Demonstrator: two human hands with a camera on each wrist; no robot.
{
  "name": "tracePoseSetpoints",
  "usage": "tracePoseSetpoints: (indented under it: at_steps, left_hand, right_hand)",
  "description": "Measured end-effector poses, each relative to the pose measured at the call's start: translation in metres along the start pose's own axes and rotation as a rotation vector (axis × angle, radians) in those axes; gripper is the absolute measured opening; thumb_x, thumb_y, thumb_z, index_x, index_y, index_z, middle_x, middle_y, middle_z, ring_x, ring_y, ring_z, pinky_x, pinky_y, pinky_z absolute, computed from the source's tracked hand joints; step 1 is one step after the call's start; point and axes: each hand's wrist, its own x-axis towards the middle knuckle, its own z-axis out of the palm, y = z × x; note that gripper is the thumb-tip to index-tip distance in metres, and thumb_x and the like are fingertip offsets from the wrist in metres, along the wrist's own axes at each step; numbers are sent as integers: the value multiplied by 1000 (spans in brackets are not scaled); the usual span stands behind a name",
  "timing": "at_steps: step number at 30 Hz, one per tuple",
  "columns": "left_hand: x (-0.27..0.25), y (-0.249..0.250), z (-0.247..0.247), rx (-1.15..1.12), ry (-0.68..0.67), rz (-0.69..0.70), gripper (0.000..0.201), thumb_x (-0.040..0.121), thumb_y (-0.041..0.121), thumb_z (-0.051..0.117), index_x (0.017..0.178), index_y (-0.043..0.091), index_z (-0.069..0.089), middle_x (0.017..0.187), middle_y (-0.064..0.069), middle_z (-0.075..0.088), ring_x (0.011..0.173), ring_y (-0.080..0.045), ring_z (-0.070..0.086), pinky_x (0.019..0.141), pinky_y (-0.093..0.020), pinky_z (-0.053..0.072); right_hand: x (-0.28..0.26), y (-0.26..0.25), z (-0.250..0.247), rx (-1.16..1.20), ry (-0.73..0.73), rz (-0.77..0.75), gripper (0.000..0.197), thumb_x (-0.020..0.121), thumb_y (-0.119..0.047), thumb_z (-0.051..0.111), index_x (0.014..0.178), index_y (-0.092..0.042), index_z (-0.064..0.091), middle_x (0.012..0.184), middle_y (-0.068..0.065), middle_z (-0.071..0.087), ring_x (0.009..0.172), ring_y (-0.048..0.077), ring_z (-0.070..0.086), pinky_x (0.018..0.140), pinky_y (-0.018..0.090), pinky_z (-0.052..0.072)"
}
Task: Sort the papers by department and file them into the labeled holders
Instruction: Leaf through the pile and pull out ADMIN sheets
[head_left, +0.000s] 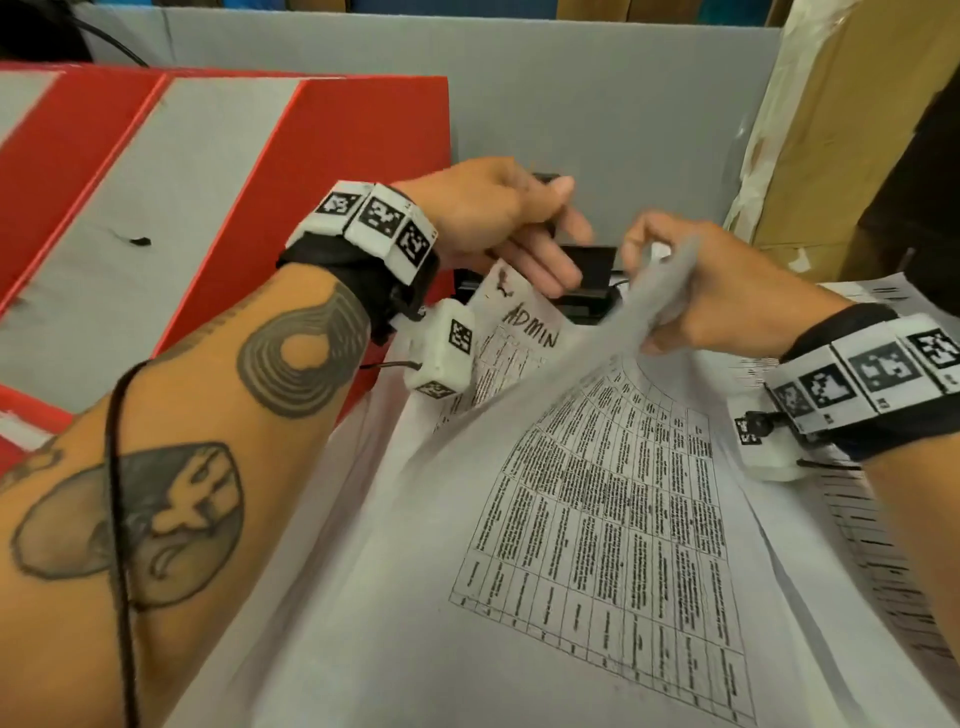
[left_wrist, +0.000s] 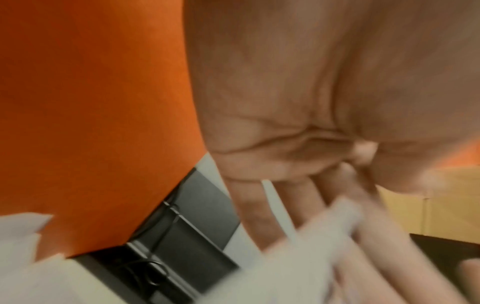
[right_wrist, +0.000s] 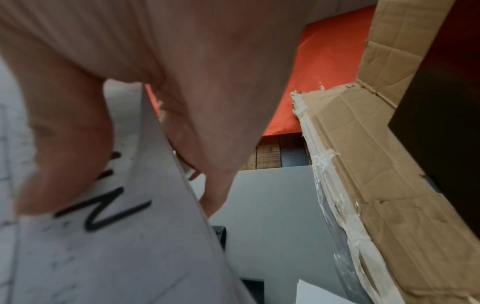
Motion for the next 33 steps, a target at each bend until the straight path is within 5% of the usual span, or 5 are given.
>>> tracePoseSetpoints:
  at_steps: [5, 10, 13, 23, 33]
  left_hand:
    - [14, -48, -11, 693, 175, -159, 24, 89, 48, 75, 90, 25, 81, 78, 8, 78, 76, -9, 74, 56, -22, 51]
    - [19, -57, -8, 874, 85, -271, 39, 77, 53, 84, 105, 26, 78, 99, 13, 73, 98, -12, 68, 86, -32, 55]
    - [22, -57, -7, 944, -19, -298, 48, 69, 44, 92, 110, 27, 77, 103, 14, 70, 96, -11, 66, 73, -24, 52]
    - [24, -60, 6, 1013, 68, -261, 34, 69, 35, 94, 99, 28, 79, 95, 9, 72, 91, -17, 69, 83, -39, 62]
    - [19, -40, 6, 1007, 187, -259, 24, 83, 33, 84, 102, 20, 79, 103, -1, 71, 91, -24, 68, 85, -43, 61]
  right_hand:
    - [-2, 12, -6, -47, -119, -45, 37, 65, 7, 89, 69, -28, 77, 73, 2, 73, 71, 24, 69, 77, 53, 57]
    - [-1, 12, -5, 15, -138, -73, 44, 66, 10, 88, 63, -33, 77, 75, 3, 76, 76, 25, 72, 82, 50, 57]
    - [-1, 11, -5, 0, -133, -51, 41, 66, 10, 87, 66, -30, 78, 76, 5, 76, 77, 25, 73, 82, 52, 58]
    - [1, 10, -3, -17, -135, -13, 35, 67, 6, 87, 70, -27, 78, 77, 4, 77, 76, 25, 73, 79, 55, 60]
    - [-1, 2, -6, 15, -106, -18, 57, 68, 4, 89, 68, -51, 74, 74, -17, 75, 73, 3, 71, 70, 30, 54]
